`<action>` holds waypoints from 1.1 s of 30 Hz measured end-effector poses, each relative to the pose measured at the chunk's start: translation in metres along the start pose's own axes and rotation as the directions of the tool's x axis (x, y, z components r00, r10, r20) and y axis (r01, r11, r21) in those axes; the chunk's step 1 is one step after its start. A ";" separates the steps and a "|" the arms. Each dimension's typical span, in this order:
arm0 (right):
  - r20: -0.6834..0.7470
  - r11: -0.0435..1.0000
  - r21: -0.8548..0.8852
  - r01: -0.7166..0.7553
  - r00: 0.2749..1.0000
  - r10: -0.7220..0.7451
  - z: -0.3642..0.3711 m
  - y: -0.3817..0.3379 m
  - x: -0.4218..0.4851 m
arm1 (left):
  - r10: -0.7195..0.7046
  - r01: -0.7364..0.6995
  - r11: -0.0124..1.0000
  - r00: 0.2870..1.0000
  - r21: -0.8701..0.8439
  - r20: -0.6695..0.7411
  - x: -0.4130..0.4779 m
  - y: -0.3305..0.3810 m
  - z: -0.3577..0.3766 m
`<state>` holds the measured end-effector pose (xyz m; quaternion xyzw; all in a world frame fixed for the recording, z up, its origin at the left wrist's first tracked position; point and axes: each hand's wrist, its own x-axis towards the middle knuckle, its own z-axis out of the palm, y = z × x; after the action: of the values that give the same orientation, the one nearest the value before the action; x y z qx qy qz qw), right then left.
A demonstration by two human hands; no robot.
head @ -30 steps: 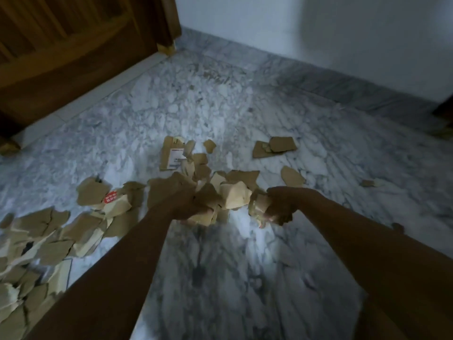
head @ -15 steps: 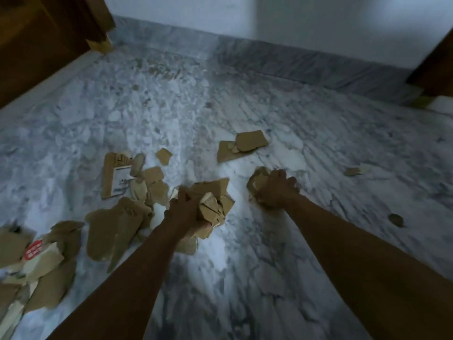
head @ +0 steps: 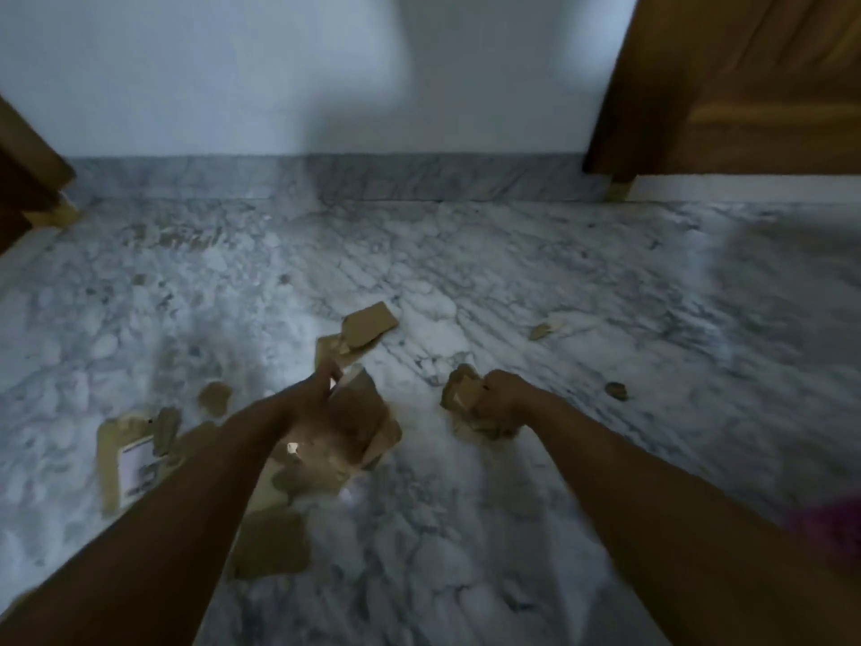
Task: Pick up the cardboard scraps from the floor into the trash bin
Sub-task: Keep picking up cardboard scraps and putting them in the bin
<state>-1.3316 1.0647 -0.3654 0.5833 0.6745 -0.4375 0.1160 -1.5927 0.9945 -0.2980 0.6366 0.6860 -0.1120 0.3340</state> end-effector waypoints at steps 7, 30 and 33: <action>-0.230 0.932 0.103 -0.346 0.904 0.361 -0.049 0.124 0.005 | 0.171 -0.203 0.963 0.968 0.175 0.183 0.109 0.155 -0.029; -0.541 0.900 0.238 -0.366 0.719 0.436 -0.029 0.136 0.031 | 0.603 -0.604 0.774 0.795 0.188 0.074 0.250 0.197 0.034; -0.588 0.924 0.209 -0.320 0.714 0.381 -0.019 0.137 0.026 | 0.584 -0.593 0.784 0.805 0.187 0.104 0.242 0.194 0.034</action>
<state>-1.2111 1.0876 -0.4335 0.8157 0.5309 -0.2226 -0.0575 -1.3898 1.1997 -0.4161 0.8478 0.4307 -0.0871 0.2970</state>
